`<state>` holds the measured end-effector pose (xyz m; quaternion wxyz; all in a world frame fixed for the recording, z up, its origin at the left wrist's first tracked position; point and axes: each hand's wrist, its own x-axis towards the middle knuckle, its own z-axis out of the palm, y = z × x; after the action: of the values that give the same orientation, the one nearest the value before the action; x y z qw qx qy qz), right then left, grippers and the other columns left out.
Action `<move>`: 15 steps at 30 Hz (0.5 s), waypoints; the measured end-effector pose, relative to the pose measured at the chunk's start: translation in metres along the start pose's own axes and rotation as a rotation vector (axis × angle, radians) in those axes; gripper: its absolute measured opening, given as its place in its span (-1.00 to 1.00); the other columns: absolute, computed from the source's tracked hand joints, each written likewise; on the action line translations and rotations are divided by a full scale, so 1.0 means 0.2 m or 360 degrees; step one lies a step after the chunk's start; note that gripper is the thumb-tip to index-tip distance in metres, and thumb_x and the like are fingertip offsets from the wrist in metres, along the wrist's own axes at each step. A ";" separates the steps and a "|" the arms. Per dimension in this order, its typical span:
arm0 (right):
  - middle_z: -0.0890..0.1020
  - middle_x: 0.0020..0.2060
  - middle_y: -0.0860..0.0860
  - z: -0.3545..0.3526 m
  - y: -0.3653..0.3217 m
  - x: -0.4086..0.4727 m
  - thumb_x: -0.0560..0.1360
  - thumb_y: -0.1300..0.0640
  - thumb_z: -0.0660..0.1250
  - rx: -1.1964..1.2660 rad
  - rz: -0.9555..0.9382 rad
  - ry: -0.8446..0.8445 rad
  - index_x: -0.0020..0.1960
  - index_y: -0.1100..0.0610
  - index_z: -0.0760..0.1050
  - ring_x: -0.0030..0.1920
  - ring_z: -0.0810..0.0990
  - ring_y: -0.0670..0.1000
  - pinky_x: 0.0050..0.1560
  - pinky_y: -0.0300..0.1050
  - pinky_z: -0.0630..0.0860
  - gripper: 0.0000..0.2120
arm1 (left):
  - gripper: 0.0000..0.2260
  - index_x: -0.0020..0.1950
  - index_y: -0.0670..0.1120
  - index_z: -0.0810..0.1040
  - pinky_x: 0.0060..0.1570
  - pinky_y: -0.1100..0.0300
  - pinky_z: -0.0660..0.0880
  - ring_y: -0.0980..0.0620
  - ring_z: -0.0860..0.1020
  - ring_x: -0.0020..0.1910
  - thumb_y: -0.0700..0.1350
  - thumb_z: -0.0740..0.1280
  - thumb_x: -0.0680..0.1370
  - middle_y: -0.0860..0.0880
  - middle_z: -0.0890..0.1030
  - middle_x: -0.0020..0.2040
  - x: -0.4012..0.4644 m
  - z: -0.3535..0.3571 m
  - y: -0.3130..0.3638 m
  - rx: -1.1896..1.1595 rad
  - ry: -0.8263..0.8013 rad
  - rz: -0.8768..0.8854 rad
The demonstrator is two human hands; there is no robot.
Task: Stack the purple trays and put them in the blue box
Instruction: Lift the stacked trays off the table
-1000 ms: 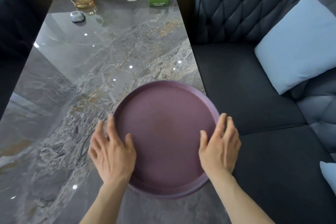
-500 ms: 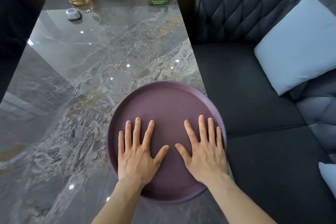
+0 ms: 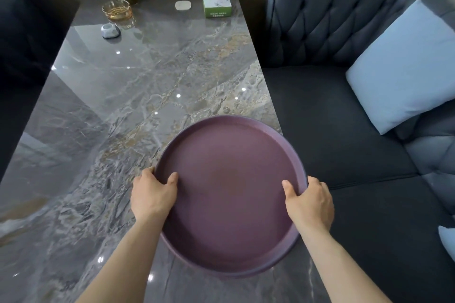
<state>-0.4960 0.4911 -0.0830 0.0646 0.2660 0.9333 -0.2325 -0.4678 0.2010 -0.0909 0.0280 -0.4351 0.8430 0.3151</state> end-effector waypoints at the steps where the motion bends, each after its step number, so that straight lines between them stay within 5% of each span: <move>1: 0.55 0.23 0.13 0.00 0.00 0.00 0.49 -0.18 0.40 0.0029 0.0030 -0.0015 0.41 0.19 0.43 0.25 0.52 0.19 0.12 0.08 0.50 -0.37 | -0.35 0.47 -0.10 0.38 0.27 -0.09 0.42 -0.22 0.49 0.33 0.12 0.42 0.45 -0.18 0.52 0.36 0.01 0.00 0.00 -0.0046 -0.0037 -0.0050; 15: 0.52 0.23 0.17 -0.28 -0.03 -0.09 0.49 -0.13 0.43 0.0085 -0.0126 -0.0201 0.42 0.18 0.40 0.17 0.57 0.22 0.14 0.07 0.50 -0.38 | -0.38 0.36 -0.04 0.44 0.18 -0.10 0.49 -0.21 0.58 0.18 0.09 0.53 0.36 -0.15 0.56 0.26 -0.22 -0.17 -0.07 -0.0237 -0.0046 -0.0081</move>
<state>-0.4846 0.5047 -0.0265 0.1069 0.2153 0.9306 -0.2760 -0.4220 0.2079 -0.0568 0.0156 -0.4526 0.8054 0.3823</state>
